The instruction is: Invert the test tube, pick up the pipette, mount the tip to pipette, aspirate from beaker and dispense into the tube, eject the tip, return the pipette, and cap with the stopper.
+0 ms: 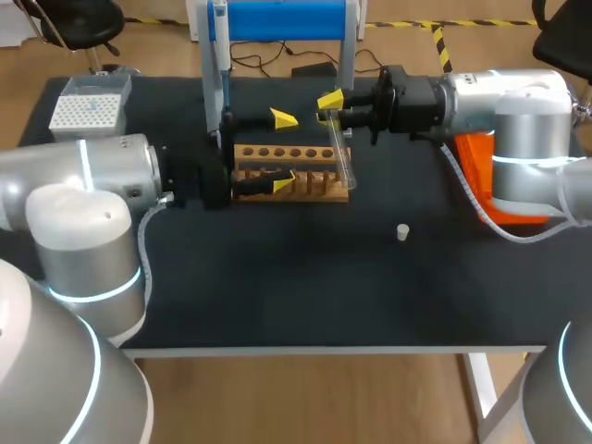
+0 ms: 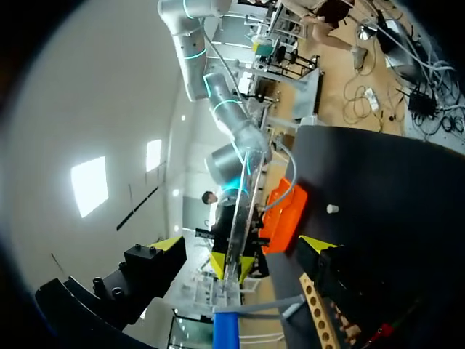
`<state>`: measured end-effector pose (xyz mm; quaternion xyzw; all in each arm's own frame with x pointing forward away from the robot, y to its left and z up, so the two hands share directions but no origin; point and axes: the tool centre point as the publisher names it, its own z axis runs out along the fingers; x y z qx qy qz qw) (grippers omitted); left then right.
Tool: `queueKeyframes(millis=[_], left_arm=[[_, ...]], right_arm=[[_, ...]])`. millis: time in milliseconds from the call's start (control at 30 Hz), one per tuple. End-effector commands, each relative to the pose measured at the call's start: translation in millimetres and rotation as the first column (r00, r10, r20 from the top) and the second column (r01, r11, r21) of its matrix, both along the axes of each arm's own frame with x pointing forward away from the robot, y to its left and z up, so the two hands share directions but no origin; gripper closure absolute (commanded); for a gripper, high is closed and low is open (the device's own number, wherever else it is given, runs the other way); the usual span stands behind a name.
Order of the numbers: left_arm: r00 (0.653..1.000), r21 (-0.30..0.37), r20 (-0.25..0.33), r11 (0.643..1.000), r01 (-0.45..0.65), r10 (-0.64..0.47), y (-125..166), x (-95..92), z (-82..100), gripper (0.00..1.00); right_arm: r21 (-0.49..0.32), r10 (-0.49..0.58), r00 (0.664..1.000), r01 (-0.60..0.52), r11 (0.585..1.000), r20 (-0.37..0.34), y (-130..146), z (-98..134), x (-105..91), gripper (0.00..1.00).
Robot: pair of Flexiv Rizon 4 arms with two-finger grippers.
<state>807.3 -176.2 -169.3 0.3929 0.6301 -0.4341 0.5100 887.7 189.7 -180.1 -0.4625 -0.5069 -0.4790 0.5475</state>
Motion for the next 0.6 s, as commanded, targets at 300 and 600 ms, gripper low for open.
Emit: queueKeyframes(millis=[300,600], left_arm=[[0.96,0.051,0.181,0.977,0.209,-0.214,-54,8.9,14.5,0.0],[0.949,0.039,0.192,0.968,0.249,-0.252,-67,1.6,10.4,0.0]], right_arm=[[-0.003,0.002,1.0,-0.002,1.0,0.001,-1,1,0.1,1.0],[-0.003,0.002,1.0,-0.002,1.0,0.001,-1,1,0.1,1.0]])
